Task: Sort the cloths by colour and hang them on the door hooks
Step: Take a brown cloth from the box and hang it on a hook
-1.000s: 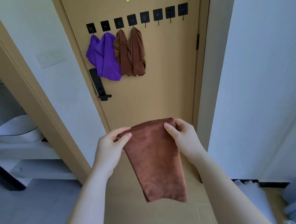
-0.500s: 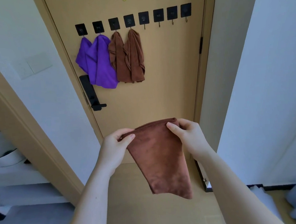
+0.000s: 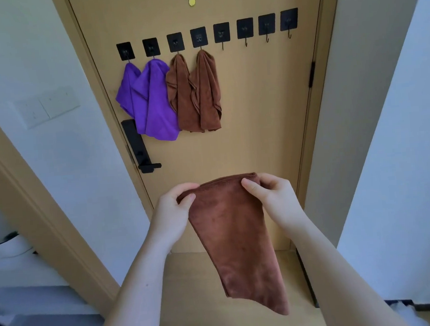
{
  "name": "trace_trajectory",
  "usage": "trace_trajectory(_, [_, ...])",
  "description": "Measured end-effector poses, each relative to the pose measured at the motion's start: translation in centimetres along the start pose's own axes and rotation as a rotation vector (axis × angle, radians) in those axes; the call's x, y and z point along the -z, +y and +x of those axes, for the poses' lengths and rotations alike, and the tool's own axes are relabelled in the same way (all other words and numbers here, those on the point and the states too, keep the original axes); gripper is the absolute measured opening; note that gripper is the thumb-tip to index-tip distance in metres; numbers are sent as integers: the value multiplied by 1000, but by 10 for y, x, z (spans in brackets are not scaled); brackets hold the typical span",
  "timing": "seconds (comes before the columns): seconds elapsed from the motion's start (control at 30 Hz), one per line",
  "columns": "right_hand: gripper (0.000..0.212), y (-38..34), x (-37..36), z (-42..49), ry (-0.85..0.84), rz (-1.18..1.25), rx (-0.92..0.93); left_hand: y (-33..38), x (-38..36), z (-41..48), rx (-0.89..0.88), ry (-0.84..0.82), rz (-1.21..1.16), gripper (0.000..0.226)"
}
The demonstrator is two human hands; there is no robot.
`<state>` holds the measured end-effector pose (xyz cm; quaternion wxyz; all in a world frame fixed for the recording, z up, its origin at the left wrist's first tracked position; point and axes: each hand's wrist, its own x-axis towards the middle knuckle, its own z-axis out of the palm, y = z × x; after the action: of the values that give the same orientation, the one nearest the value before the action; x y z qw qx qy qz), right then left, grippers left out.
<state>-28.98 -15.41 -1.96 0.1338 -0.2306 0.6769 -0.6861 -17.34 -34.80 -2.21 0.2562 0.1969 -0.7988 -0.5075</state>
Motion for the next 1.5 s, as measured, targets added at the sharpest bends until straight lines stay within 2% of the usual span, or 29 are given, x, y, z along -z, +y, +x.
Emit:
trace_trajectory(0.23, [8,4,13,79,-53,71,-5,2,-41,83,-7,-117,165,33])
trace_trajectory(0.5, [11,1,43,175,-137,51,27,20,-95,167,-10,-198,98,36])
trace_trajectory(0.7, [10,6,64,228,-161,38,68,33,-128,204,11,-178,3,46])
trace_trajectory(0.87, [24,12,72,256,-171,112,61,44,-150,218,-50,-155,-65,27])
trace_trajectory(1.0, [38,15,77,275,-219,164,53,41,-162,239,-109,-88,-68,25])
trace_trajectory(1.13, [30,18,82,293,-237,131,65,44,-169,260,-94,-114,-119,28])
trace_trajectory(1.5, [7,10,84,351,-84,118,82,41,-171,341,-187,-171,-68,28])
